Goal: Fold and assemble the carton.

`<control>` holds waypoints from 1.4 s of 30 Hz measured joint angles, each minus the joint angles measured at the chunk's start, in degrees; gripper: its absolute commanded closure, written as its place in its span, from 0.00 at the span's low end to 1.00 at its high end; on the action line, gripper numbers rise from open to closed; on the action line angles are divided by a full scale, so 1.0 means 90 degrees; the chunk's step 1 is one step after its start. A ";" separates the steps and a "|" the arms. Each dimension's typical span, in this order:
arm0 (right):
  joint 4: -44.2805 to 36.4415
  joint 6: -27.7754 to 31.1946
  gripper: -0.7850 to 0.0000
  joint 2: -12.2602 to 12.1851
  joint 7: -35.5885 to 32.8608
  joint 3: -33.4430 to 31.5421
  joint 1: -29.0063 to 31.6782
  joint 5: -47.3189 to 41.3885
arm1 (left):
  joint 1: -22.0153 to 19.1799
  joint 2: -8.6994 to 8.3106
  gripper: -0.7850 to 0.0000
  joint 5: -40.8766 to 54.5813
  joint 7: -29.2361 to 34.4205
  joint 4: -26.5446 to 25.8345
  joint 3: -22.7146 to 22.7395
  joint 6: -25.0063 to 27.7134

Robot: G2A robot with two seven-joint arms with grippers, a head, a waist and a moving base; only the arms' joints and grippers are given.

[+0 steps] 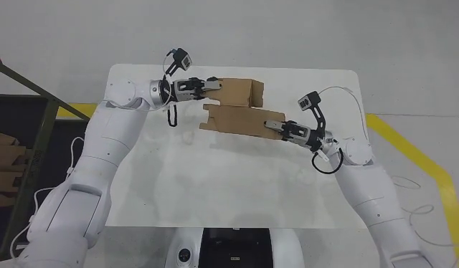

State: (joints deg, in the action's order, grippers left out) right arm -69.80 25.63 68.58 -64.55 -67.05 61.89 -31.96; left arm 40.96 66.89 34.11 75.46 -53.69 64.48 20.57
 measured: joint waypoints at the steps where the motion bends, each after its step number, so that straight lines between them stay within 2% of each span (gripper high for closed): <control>1: 0.0015 0.0015 0.00 -0.0002 0.0043 -0.0017 0.0002 0.0001 | 0.0004 0.0003 1.00 0.0082 0.0014 -0.0004 0.0014 -0.0027; 9: 0.0134 0.0421 0.00 -0.0086 0.0397 -0.0384 0.0038 0.0329 | 0.0014 -0.0018 1.00 0.0308 -0.0011 0.0027 0.0167 -0.0111; 15: -0.0208 0.0473 0.00 -0.0121 0.0252 -0.0522 0.0023 0.0130 | 0.0068 -0.0031 1.00 0.0090 0.0000 -0.0038 0.0137 0.0022; 24: -0.0319 0.0352 0.00 0.0021 -0.0082 -0.0051 -0.0231 -0.0759 | 0.0234 0.0013 1.00 0.0052 0.0039 -0.0144 -0.0042 0.0109; 28: -0.0300 0.0354 0.05 0.0094 -0.0203 0.0174 -0.0393 -0.1003 | 0.0250 0.0034 1.00 -0.0028 0.0042 -0.0171 -0.0130 0.0151; 33: -0.0152 0.0352 0.10 0.0162 -0.0286 0.0380 -0.0541 -0.1082 | 0.0227 0.0065 1.00 0.0026 0.0080 -0.0192 -0.0203 0.0195; 35: -0.0080 0.0347 0.16 0.0180 -0.0275 0.0430 -0.0573 -0.1078 | 0.0217 0.0077 1.00 0.0068 0.0099 -0.0207 -0.0221 0.0202; 39: 0.0061 0.0304 0.18 0.0213 -0.0269 0.0513 -0.0619 -0.1096 | 0.0207 0.0098 1.00 0.0163 0.0184 -0.0229 -0.0264 0.0177; 42: 0.0159 0.0303 0.15 0.0227 -0.0277 0.0537 -0.0645 -0.1079 | 0.0206 0.0106 1.00 0.0209 0.0236 -0.0232 -0.0277 0.0157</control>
State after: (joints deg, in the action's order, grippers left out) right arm -68.37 28.36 70.63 -67.04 -62.21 56.08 -41.67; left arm 42.82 67.85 35.99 77.58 -55.77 61.99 21.98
